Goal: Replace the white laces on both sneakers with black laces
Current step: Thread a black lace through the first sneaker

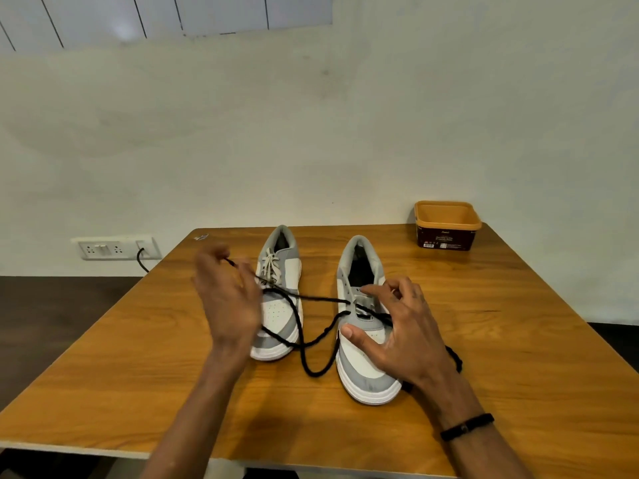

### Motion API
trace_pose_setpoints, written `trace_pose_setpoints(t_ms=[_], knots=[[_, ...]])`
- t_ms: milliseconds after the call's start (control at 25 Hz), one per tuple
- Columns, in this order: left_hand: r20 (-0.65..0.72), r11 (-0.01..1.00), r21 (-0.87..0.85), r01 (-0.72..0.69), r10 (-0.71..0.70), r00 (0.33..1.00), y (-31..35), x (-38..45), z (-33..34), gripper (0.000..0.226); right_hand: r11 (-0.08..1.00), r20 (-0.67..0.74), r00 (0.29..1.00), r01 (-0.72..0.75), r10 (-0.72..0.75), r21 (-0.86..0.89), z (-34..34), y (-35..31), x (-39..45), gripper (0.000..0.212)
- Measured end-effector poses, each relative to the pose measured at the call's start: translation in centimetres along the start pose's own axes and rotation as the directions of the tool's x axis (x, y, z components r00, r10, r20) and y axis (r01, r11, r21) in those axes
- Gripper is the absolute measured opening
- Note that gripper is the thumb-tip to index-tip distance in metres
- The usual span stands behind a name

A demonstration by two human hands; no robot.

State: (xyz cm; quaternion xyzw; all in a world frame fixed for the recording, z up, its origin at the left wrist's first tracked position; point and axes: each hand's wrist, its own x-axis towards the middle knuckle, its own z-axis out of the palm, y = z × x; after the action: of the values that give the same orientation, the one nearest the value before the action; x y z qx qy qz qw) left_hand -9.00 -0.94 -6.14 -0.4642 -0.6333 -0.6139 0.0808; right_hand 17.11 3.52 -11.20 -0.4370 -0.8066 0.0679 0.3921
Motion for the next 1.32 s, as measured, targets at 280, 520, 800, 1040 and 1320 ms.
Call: trace_pose_setpoints(t_ms=[280, 520, 800, 1040, 1320], knots=[[0.584, 0.885, 0.015, -0.466, 0.371, 0.723, 1.0, -5.9, 4.4, 0.015, 1.000, -0.016, 1.000, -0.002, 0.003, 0.016, 0.2, 0.0, 0.0, 0.069], [0.605, 0.852, 0.121, -0.509, 0.343, 0.719, 1.0, -3.5, 3.4, 0.022, 0.999, -0.038, 0.999, -0.018, 0.019, 0.032, 0.2, 0.0, 0.1, 0.066], [0.498, 0.871, 0.240, -0.428, 0.268, 0.825, -0.9, -0.8, 2.1, 0.022, 0.999, -0.041, 0.998, -0.041, 0.042, 0.033, 0.0, -0.1, -0.1, 0.065], [0.420, 0.900, 0.263, -0.347, 0.217, 0.881, -1.5, -0.4, 1.5, 0.024, 0.999, -0.070, 0.997, -0.036, 0.035, -0.007, 0.1, -0.3, 0.0, 0.064], [0.673, 0.879, 0.000, -0.477, 0.353, 0.650, 1.0, -4.9, 3.6, 0.034, 0.999, -0.082, 0.995, -0.053, 0.052, -0.009, 0.1, -0.4, -0.2, 0.066]])
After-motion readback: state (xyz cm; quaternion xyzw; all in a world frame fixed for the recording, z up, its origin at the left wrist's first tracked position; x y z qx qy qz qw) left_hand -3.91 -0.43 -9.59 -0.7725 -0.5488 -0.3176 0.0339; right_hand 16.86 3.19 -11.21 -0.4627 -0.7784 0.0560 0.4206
